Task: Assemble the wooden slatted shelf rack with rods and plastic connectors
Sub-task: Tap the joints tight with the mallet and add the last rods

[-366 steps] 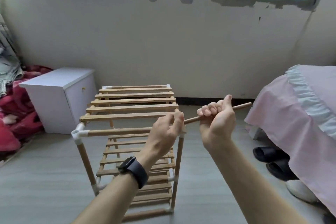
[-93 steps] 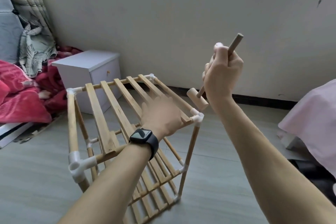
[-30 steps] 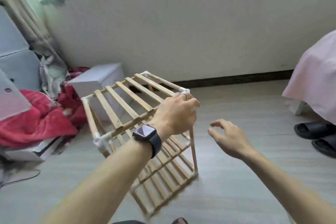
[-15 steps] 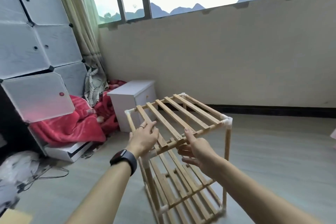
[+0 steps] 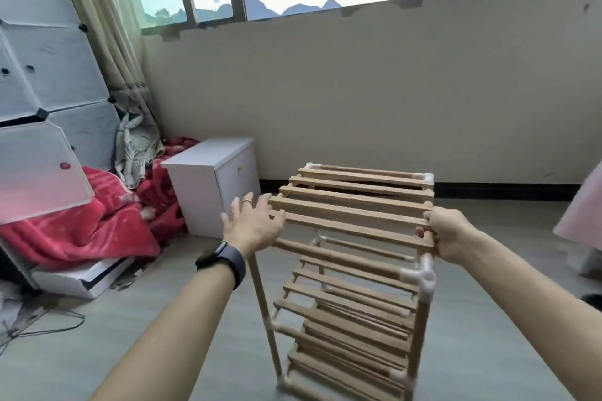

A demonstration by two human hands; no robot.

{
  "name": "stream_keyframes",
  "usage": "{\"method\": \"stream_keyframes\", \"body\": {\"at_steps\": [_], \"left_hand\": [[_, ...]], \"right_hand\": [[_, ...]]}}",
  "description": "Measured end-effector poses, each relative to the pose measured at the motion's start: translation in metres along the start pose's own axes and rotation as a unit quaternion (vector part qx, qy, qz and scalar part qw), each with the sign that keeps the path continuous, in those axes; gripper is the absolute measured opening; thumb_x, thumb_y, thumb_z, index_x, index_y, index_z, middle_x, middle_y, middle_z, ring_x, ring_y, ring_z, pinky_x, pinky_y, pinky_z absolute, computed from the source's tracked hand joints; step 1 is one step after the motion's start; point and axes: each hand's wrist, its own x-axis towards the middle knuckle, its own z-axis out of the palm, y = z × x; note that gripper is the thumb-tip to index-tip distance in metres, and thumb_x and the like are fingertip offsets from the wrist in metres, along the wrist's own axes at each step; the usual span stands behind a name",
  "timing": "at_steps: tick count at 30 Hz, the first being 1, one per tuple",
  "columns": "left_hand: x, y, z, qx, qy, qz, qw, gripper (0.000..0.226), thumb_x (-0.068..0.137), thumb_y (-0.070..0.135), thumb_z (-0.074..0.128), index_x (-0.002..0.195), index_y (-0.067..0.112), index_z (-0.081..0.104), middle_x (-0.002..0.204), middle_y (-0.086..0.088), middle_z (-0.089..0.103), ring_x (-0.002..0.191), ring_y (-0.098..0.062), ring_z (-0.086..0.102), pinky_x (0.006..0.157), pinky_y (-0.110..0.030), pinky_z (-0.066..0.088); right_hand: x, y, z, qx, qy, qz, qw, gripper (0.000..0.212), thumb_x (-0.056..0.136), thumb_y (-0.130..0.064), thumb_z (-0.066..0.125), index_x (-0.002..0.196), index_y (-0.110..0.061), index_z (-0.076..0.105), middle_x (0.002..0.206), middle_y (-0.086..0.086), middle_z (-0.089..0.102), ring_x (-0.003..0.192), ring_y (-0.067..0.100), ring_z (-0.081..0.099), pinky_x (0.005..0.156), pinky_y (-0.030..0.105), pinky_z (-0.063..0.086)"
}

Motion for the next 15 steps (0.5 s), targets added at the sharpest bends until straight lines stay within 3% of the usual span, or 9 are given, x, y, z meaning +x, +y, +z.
{"method": "stream_keyframes", "body": {"at_steps": [2, 4, 6, 7, 9, 12, 15], "left_hand": [[0.011, 0.005, 0.002, -0.024, -0.043, -0.030, 0.998, 0.066, 0.101, 0.060, 0.034, 0.158, 0.028, 0.024, 0.163, -0.013, 0.026, 0.150, -0.036, 0.020, 0.120, -0.052, 0.021], [0.021, 0.015, 0.008, -0.108, -0.097, -0.043, 0.988, 0.066, 0.103, 0.057, 0.036, 0.155, 0.016, 0.031, 0.158, -0.016, 0.036, 0.140, -0.035, 0.041, 0.109, -0.042, 0.042], [0.028, 0.029, 0.016, -0.255, -0.153, -0.067, 0.952, 0.056, 0.105, 0.053, 0.038, 0.137, 0.008, 0.051, 0.143, -0.016, 0.053, 0.110, -0.027, 0.062, 0.071, -0.031, 0.061], [0.029, 0.036, 0.020, -0.328, -0.180, -0.087, 0.923, 0.052, 0.104, 0.053, 0.040, 0.124, 0.008, 0.056, 0.130, -0.015, 0.061, 0.094, -0.025, 0.067, 0.058, -0.032, 0.060], [0.031, 0.050, 0.028, -0.396, -0.199, -0.102, 0.890, 0.053, 0.102, 0.056, 0.044, 0.115, 0.006, 0.058, 0.100, -0.010, 0.066, 0.072, -0.023, 0.068, 0.059, -0.035, 0.059], [0.029, 0.064, 0.042, -0.333, -0.158, -0.085, 0.926, 0.064, 0.099, 0.062, 0.045, 0.107, 0.001, 0.062, 0.073, -0.006, 0.054, 0.056, -0.017, 0.049, 0.051, -0.025, 0.045], [0.023, 0.066, 0.046, -0.285, -0.090, -0.071, 0.952, 0.068, 0.094, 0.070, 0.045, 0.093, 0.004, 0.067, 0.066, -0.004, 0.056, 0.053, -0.019, 0.048, 0.052, -0.025, 0.039]], "right_hand": [[0.009, -0.008, -0.022, -0.045, 0.028, -0.007, 0.999, 0.033, 0.107, -0.035, 0.044, 0.085, -0.015, 0.059, 0.064, 0.000, 0.048, 0.044, 0.009, 0.040, 0.035, 0.020, 0.036], [0.011, -0.013, -0.039, -0.106, 0.031, -0.004, 0.994, 0.047, 0.102, -0.057, 0.044, 0.091, -0.016, 0.063, 0.073, 0.003, 0.052, 0.052, 0.013, 0.041, 0.043, 0.025, 0.038], [0.012, -0.014, -0.053, -0.210, 0.059, -0.030, 0.975, 0.061, 0.099, -0.067, 0.038, 0.097, -0.012, 0.064, 0.085, 0.008, 0.062, 0.070, 0.023, 0.058, 0.062, 0.033, 0.049], [0.012, -0.013, -0.060, -0.267, 0.078, -0.056, 0.959, 0.062, 0.099, -0.066, 0.037, 0.100, -0.009, 0.064, 0.093, 0.011, 0.066, 0.085, 0.029, 0.063, 0.075, 0.037, 0.052], [0.012, -0.011, -0.070, -0.342, 0.092, -0.098, 0.930, 0.059, 0.101, -0.062, 0.039, 0.097, -0.007, 0.063, 0.094, 0.011, 0.068, 0.093, 0.030, 0.063, 0.081, 0.037, 0.050], [0.008, -0.009, -0.077, -0.375, 0.085, -0.118, 0.915, 0.052, 0.102, -0.058, 0.044, 0.075, -0.015, 0.055, 0.079, 0.003, 0.063, 0.074, 0.018, 0.058, 0.062, 0.033, 0.042], [0.006, -0.010, -0.081, -0.374, 0.091, -0.154, 0.910, 0.054, 0.100, -0.060, 0.047, 0.079, -0.013, 0.063, 0.076, 0.003, 0.065, 0.072, 0.018, 0.060, 0.057, 0.031, 0.040]]}}
